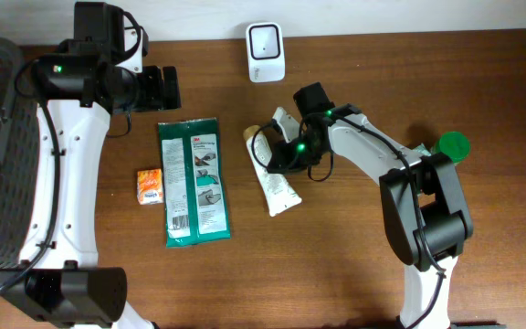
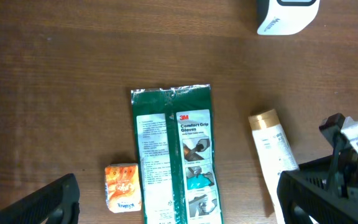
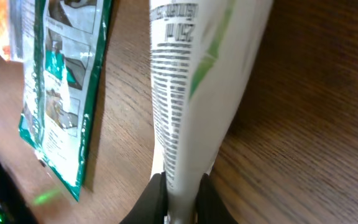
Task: Scan the item barcode
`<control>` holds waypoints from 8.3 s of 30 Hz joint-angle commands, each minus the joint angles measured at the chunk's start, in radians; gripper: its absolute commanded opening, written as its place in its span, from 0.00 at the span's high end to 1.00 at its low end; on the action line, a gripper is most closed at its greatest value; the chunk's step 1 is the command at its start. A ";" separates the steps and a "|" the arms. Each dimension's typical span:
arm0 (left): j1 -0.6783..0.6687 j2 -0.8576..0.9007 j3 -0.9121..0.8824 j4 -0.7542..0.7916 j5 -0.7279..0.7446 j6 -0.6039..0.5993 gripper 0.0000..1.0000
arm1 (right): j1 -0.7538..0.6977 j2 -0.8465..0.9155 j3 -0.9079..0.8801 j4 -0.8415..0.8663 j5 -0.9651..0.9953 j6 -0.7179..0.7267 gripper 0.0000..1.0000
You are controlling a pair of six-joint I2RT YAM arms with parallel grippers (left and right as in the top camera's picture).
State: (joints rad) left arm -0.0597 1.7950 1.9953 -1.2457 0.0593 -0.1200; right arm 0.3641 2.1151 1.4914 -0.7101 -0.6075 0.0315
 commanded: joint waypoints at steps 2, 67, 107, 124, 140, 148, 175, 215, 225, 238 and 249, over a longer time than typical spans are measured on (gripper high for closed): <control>-0.003 -0.010 0.014 -0.002 -0.003 0.006 0.01 | -0.030 -0.016 0.052 -0.025 0.008 -0.102 0.63; -0.003 -0.010 0.014 -0.005 -0.003 0.006 0.01 | -0.341 -0.792 0.053 -0.156 -0.536 0.063 0.96; -0.003 -0.010 0.014 -0.005 -0.003 0.006 0.01 | 0.096 0.452 0.885 0.165 1.346 -0.555 0.96; -0.003 -0.010 0.014 -0.005 -0.003 0.006 0.01 | -0.029 -0.032 0.885 -0.647 0.594 0.030 0.96; -0.003 -0.010 0.014 -0.005 -0.003 0.006 0.01 | -0.269 -0.008 0.165 -0.525 0.834 0.318 0.96; -0.003 -0.010 0.014 -0.005 -0.003 0.006 0.01 | -0.446 -0.009 0.006 -0.443 0.936 0.314 0.82; -0.003 -0.010 0.014 -0.005 -0.003 0.006 0.01 | 0.137 0.092 0.356 -0.184 0.214 0.327 0.23; -0.006 0.121 -0.181 0.041 0.156 -0.032 1.00 | -0.025 0.152 0.524 -0.497 0.144 0.159 0.41; -0.138 0.243 -0.360 0.391 0.278 0.187 1.00 | -0.018 0.152 0.350 -0.396 0.121 0.213 0.46; -0.237 0.404 -0.360 0.497 0.237 0.175 1.00 | -0.057 0.152 0.346 -0.385 0.109 0.187 0.46; -0.220 0.404 -0.313 0.189 0.165 -0.224 1.00 | -0.056 0.152 0.346 -0.297 0.119 0.077 0.45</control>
State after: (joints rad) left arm -0.2848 2.1883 1.6642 -1.0157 0.2100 -0.2749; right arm 0.3065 2.2898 1.8450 -1.0096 -0.4885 0.1612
